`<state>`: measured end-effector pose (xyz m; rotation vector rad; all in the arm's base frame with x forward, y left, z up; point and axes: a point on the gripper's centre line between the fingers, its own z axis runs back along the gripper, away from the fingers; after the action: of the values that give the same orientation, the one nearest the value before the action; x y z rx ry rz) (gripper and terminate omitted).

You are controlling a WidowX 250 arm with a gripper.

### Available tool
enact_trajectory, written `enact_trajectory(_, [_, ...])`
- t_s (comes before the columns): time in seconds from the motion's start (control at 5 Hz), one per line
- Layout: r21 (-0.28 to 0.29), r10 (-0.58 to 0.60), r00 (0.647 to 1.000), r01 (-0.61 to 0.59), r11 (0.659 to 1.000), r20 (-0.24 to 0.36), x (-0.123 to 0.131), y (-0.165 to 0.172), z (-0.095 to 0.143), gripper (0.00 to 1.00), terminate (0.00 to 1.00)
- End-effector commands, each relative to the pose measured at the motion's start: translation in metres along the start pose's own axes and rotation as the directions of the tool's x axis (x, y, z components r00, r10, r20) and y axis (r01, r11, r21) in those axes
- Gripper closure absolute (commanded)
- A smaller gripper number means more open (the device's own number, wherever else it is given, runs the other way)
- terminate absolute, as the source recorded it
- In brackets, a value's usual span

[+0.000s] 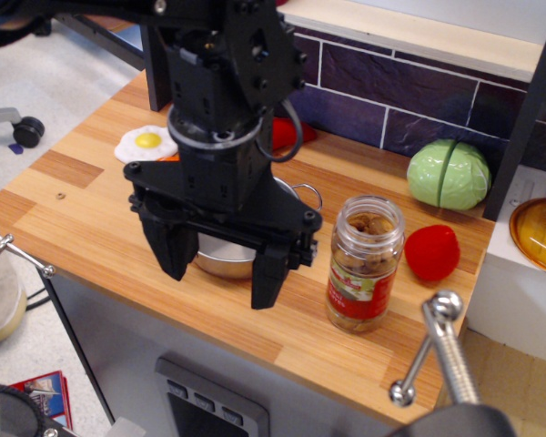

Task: Pour almonds in pot

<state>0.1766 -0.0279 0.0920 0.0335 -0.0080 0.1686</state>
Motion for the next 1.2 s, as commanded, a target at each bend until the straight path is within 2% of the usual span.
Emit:
enact_trajectory(0.0, [0.0,0.0,1.0,0.0,1.0,0.0,0.0,0.0,0.0,0.0,0.0])
enact_trajectory(0.2, [0.021,-0.214,0.976,0.213,0.977,0.039,-0.002,-0.022,0.011,0.0,0.0])
enact_trajectory(0.4, [0.07,-0.379,0.925,0.376,0.924,0.034,-0.002,-0.042,0.022,0.0,0.0])
enact_trajectory(0.6, [0.114,-0.549,0.835,0.543,0.832,0.032,-0.005,-0.062,0.038,0.0,0.0])
enact_trajectory(0.8, [0.166,-0.702,0.711,0.696,0.699,-0.025,0.003,-0.09,0.045,0.0,0.0])
enact_trajectory(1.0, [0.235,-0.813,0.574,0.806,0.543,-0.092,0.009,-0.113,0.043,0.0,0.0])
